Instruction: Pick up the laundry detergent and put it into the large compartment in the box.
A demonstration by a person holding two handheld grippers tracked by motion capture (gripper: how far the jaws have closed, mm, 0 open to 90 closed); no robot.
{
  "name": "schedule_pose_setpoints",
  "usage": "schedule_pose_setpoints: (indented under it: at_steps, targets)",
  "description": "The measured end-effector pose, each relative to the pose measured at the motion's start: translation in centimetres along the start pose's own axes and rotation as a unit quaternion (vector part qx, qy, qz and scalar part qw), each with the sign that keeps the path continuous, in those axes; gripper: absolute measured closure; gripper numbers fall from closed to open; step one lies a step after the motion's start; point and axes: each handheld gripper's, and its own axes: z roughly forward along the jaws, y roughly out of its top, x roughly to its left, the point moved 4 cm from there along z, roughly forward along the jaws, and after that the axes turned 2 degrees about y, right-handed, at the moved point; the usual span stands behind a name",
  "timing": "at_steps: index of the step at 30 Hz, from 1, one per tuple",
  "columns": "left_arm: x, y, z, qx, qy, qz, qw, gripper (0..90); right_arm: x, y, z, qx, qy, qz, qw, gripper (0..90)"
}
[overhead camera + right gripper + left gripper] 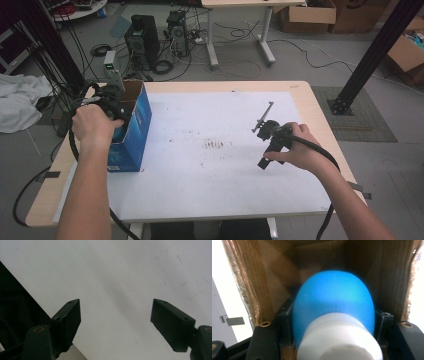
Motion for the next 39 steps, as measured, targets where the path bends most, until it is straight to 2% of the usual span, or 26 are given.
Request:
schedule_pose_setpoints:
  at_steps: [6, 9, 13, 19, 21, 26, 32, 37, 39]
  targets:
    - [0.3, 0.0, 0.1, 0.003, 0.003, -0.013, 0.9999, 30.4, 0.0, 0.0, -0.1, 0.0, -0.001, 0.0, 1.0, 24.3]
    - [0.2, -0.1, 0.0, 0.003, 0.004, -0.008, 1.0, 28.8, 0.0, 0.0, -0.1, -0.001, -0.001, -0.001, 1.0, 24.3]
    - [0.1, -0.2, -0.5, 0.001, 0.016, 0.002, 0.9999, 28.4, 0.1, 0.0, -0.2, -0.001, -0.001, 0.003, 1.0, 24.3]
    - [0.1, -0.5, -1.5, -0.004, 0.027, 0.012, 0.9996, 24.5, 0.4, 0.0, -0.4, 0.002, -0.007, 0.004, 1.0, 24.3]
    - [0.2, -0.7, -2.0, -0.01, 0.021, 0.016, 0.9996, 23.6, 0.6, 0.1, -0.4, 0.002, -0.007, 0.002, 1.0, 24.3]
    - [0.2, -0.9, -3.9, -0.032, 0.024, 0.022, 0.999, 21.5, 0.9, 0.4, -0.6, 0.0, -0.008, 0.0, 1.0, 24.3]
    - [-0.7, -1.3, -6.7, -0.054, 0.028, 0.048, 0.997, 20.4, 1.0, 0.5, -0.8, -0.003, -0.009, 0.002, 1.0, 24.3]
    - [-2.7, -1.4, -8.2, -0.071, 0.024, 0.08, 0.994, 19.2, 0.8, 0.6, -1.0, -0.002, -0.008, 0.002, 1.0, 24.3]
    - [-3.9, -1.5, -8.5, -0.075, 0.017, 0.101, 0.9919, 19.3, 0.8, 0.6, -1.0, -0.001, -0.008, 0.004, 1.0, 24.3]
